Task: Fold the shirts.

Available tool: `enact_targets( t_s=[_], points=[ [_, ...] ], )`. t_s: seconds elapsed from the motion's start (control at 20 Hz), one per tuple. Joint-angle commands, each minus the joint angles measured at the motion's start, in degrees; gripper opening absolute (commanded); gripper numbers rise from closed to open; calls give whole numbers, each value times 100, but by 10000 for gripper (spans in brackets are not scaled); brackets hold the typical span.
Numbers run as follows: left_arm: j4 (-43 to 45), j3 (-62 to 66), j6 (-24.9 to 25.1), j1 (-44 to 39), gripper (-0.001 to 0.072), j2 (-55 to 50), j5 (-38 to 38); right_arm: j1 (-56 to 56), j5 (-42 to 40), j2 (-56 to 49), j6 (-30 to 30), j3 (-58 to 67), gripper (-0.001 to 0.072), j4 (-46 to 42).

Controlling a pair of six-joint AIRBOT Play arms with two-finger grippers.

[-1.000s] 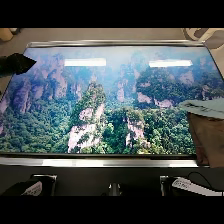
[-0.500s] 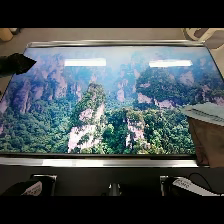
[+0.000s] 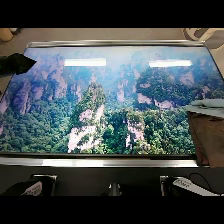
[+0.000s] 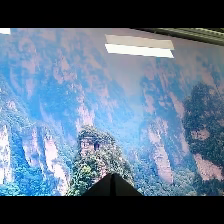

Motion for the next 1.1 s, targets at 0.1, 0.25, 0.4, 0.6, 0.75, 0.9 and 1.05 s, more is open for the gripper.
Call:
enact_targets(
  t_s=[0.1,0.25,0.4,0.6,0.75,0.9,1.05],
  points=[
    [0,-2,7,4,24,0,4,-11,1709,160,-496,-306,17,-2900],
    [0,-2,4,4,24,0,2,-9,1679,463,-505,-1228,17,-3134],
    [-2,0,4,4,24,2,2,0,1051,719,-581,-2603,18,-3025],
    [-2,2,4,4,24,2,0,0,57,896,-612,-3425,95,-3204],
    [-122,4,2,2,24,2,-2,0,-577,909,-994,-2990,708,-3119],
    [-367,308,66,-114,23,9,-2,9,-1196,909,-1123,-1631,714,-3067],
    [1790,1093,-452,-817,21,-229,149,800,-2201,907,-1276,-315,711,-2927]
  ],
)
